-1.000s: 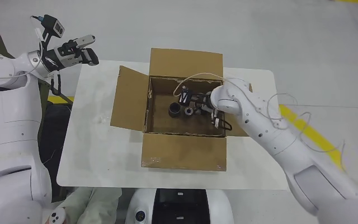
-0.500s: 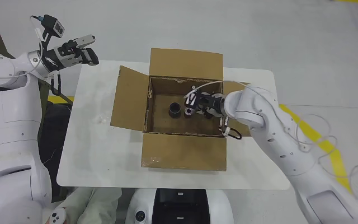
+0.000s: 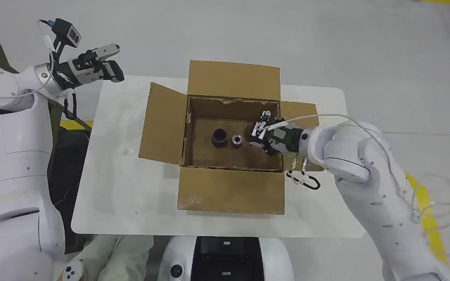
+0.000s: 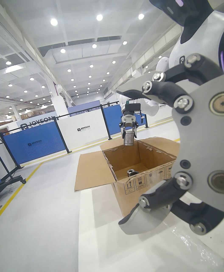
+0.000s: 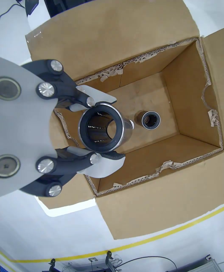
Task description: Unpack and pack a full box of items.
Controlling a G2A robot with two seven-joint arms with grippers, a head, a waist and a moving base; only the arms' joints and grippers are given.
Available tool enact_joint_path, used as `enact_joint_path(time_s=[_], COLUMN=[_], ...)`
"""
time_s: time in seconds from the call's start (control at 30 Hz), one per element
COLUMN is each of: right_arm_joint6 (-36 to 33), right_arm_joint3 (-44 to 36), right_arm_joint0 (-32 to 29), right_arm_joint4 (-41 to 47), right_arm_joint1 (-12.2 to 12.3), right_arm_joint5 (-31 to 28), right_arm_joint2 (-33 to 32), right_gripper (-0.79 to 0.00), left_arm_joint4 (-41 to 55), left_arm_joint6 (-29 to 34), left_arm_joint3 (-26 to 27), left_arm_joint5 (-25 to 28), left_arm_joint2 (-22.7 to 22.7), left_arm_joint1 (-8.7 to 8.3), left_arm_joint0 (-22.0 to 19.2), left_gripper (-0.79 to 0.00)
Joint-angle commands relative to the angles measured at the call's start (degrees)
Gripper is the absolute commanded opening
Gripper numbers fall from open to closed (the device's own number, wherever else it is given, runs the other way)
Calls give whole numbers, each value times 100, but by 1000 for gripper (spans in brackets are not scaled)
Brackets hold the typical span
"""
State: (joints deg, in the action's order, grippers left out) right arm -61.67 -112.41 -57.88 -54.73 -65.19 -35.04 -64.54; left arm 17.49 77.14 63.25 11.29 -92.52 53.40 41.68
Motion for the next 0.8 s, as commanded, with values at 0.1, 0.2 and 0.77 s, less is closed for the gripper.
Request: enact_joint_path(time_s=[0.1, 0.2, 0.77], right_arm_joint6=[180, 297, 647], right_arm_joint3=[-203, -270, -198], right_arm_joint0=[-347, -553, -1388], right_arm_joint4=[38, 60, 209], right_arm_joint1=[92, 147, 394], right_arm_joint5=[49, 97, 257], right_arm_joint2=[-430, -730, -2172], right_gripper=[-785, -785, -785], left_arm_joint4=[0, 0, 0], left_arm_joint6=[0, 0, 0], left_arm_joint3=[0, 0, 0], left_arm_joint5=[0, 0, 0], left_arm_joint2=[0, 0, 0], left_arm_joint1=[0, 0, 0], left_arm_joint0=[0, 0, 0], left_gripper=[0, 0, 0])
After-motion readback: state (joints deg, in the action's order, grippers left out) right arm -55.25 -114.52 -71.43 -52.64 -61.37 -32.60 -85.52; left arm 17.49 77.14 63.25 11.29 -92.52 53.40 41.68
